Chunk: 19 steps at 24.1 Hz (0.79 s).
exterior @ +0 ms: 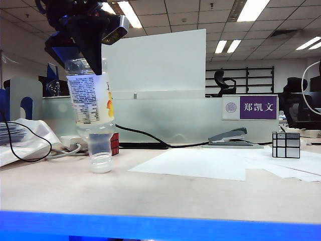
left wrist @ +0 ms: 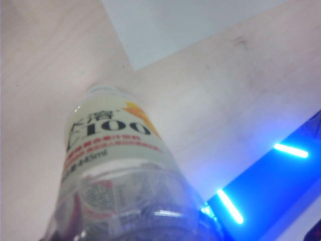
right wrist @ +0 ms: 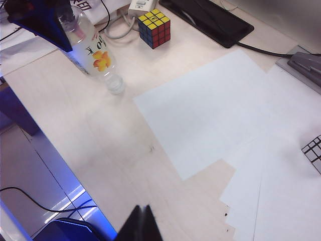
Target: Flip the plastic bottle upside down.
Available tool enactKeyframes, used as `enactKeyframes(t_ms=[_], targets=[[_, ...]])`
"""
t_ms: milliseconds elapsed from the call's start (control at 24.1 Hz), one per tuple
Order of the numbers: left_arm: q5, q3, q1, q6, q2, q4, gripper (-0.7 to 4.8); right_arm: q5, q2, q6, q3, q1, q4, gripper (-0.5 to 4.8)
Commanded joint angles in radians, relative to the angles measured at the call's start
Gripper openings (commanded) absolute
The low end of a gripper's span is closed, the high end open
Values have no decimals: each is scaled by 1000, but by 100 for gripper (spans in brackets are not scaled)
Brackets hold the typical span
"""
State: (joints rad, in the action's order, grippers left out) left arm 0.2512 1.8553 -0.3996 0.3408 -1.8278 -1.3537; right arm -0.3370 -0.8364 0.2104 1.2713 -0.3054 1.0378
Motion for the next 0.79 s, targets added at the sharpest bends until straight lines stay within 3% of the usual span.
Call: enactKeyframes(t_ms=[41,332,622,788], targets=[[-4,16,-1,-1,-6,58,-6,-6,2,3,3,-2,-10,-5],[-3,21,-1,-8,-22,82,-6,-6,2,3,3,-2,-10,-5],[7,28,-2,6,-30,-39,-6,-5,1,3,2,-2,-18,-5],[7,28,-2,-26,-28,-80,-6,-6,1,2,-10,-2,-49,-5]])
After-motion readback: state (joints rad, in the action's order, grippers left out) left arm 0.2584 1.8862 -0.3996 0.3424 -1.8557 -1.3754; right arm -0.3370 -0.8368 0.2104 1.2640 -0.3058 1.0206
